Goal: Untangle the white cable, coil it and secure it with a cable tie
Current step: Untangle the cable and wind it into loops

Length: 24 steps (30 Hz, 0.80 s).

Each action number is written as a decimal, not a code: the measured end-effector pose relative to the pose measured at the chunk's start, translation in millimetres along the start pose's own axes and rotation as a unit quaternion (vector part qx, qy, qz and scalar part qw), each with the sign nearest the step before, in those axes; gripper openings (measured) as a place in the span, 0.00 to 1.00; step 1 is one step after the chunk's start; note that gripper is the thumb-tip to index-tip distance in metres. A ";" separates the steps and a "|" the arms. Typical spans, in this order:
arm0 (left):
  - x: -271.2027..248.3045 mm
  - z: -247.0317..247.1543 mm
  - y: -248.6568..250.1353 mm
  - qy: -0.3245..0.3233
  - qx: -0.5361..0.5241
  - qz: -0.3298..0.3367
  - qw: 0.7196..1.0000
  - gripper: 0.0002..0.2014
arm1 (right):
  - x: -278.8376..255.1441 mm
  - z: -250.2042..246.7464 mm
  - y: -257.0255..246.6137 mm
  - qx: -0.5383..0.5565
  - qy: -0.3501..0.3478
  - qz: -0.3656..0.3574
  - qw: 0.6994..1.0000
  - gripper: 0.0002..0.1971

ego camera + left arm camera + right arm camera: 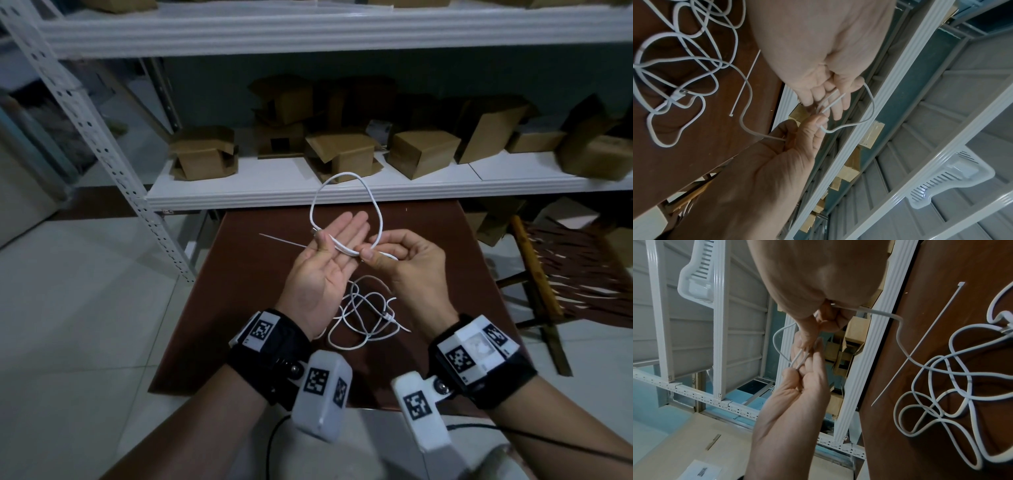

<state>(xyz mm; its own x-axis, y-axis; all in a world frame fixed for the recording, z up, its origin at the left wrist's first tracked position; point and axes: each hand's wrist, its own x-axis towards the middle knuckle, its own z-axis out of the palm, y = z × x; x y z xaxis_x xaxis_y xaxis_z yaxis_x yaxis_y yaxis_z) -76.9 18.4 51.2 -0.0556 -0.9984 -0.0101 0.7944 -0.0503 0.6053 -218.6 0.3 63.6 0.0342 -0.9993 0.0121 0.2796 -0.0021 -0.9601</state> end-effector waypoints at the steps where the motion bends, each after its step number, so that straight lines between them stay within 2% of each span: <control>1: -0.3 0.2 -0.3 -0.003 -0.002 -0.001 1.000 0.25 | 0.2 -0.4 0.6 -0.002 -0.002 0.000 1.000 0.12; 6: -1.9 1.6 0.1 0.011 -0.028 -0.005 1.000 0.20 | 2.1 -2.6 2.9 -0.004 -0.008 0.003 1.000 0.11; 9: -2.6 6.0 1.7 0.030 -0.066 -0.009 0.997 0.08 | 1.5 -3.7 3.7 -0.014 -0.018 0.011 1.000 0.12; 14: 2.3 2.7 0.6 0.110 -0.045 0.008 0.993 0.18 | 3.4 -4.6 5.2 -0.042 -0.052 0.002 0.998 0.12; 20: 5.8 -3.3 19.2 0.143 -0.045 0.041 0.988 0.19 | 7.6 -14.0 3.3 -0.216 -0.107 -0.038 0.970 0.05; 24: 6.2 -8.4 25.3 0.157 -0.007 0.029 0.987 0.18 | 11.0 -21.5 -3.9 -0.223 -0.115 -0.049 0.967 0.03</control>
<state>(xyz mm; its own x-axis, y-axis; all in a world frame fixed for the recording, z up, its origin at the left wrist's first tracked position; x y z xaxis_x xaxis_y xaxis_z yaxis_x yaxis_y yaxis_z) -52.1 10.8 59.7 0.1785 -0.9581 -0.2241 0.7996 0.0085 0.6004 -239.9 -11.4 61.5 0.2546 -0.9594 0.1211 -0.1476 -0.1623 -0.9756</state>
